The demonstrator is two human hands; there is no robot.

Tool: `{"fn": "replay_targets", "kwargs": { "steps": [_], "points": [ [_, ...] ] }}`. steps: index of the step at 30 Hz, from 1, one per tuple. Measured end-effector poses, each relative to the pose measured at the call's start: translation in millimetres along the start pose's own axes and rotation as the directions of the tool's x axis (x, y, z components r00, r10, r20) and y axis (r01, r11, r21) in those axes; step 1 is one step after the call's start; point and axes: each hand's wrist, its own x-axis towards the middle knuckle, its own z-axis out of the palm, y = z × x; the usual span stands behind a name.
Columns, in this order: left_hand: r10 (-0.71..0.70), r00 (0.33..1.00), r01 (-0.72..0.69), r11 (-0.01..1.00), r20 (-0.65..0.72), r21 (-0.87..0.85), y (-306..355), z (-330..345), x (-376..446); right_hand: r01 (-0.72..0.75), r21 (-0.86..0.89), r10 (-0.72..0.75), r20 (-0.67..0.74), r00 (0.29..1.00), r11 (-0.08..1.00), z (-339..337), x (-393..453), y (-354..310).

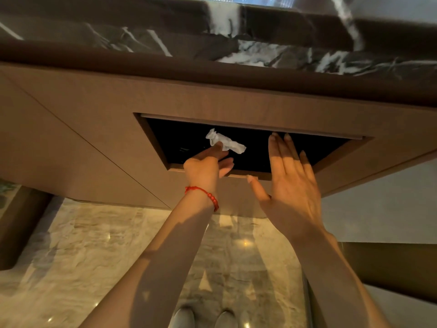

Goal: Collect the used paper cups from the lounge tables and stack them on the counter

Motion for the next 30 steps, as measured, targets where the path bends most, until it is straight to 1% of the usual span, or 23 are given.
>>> {"fn": "replay_targets", "kwargs": {
  "steps": [3, 7, 9, 13, 17, 19, 20, 21, 23, 24, 25, 30],
  "points": [
    [-0.026, 0.999, 0.027, 0.999, 0.036, -0.032, -0.5, -1.8, -1.4, 0.002, -0.001, -0.002, 0.006, 1.0, 1.0, -0.6, -0.1, -0.5],
    [-0.006, 0.996, 0.004, 1.0, 0.093, 0.024, -4.4, -4.8, -6.2, 0.002, 0.001, -0.002, 0.014, 1.0, 1.0, -1.8, -0.7, 0.2],
    [0.017, 0.995, -0.023, 0.998, 0.096, 0.065, -4.8, -4.9, -8.8, 0.009, -0.007, -0.009, 0.028, 1.0, 1.0, -2.5, -0.7, 0.7],
    [0.14, 0.984, -0.163, 0.953, 0.107, 0.255, -8.5, -14.0, -16.2, 0.019, 0.003, -0.02, 0.037, 0.999, 1.0, -4.0, -3.4, 1.0],
    [0.282, 0.931, -0.36, 0.821, 0.234, 0.443, -12.5, -32.0, -29.1, 0.02, 0.029, -0.022, 0.049, 0.999, 0.999, -6.3, -9.8, 0.3],
    [0.337, 0.894, -0.447, 0.733, 0.297, 0.513, -11.8, -39.5, -35.2, 0.019, 0.035, -0.021, 0.063, 0.998, 0.999, -7.4, -14.6, 0.1],
    [0.367, 0.869, -0.495, 0.662, 0.333, 0.563, -11.4, -42.9, -38.1, 0.021, 0.037, -0.023, 0.072, 0.997, 0.999, -8.3, -17.0, -0.3],
    [0.398, 0.834, -0.551, 0.557, 0.382, 0.622, -10.3, -46.3, -41.0, 0.021, 0.039, -0.024, 0.085, 0.996, 0.999, -9.1, -19.6, -0.9],
    [0.438, 0.749, -0.645, 0.311, 0.498, 0.698, -8.5, -53.3, -46.4, 0.026, 0.049, -0.031, 0.102, 0.994, 0.998, -10.1, -24.5, -2.3],
    [0.437, 0.719, -0.668, 0.217, 0.541, 0.712, -7.5, -56.6, -49.2, 0.025, 0.052, -0.031, 0.114, 0.993, 0.998, -10.4, -27.4, -3.5],
    [0.426, 0.704, -0.674, 0.148, 0.569, 0.723, -5.5, -59.8, -51.9, 0.021, 0.054, -0.028, 0.129, 0.991, 0.998, -10.9, -30.4, -4.9],
    [0.377, 0.626, -0.687, -0.149, 0.683, 0.712, 2.5, -76.3, -63.2, 0.004, 0.108, -0.011, 0.066, 0.998, 0.994, -15.1, -48.4, -11.1]
  ]
}}
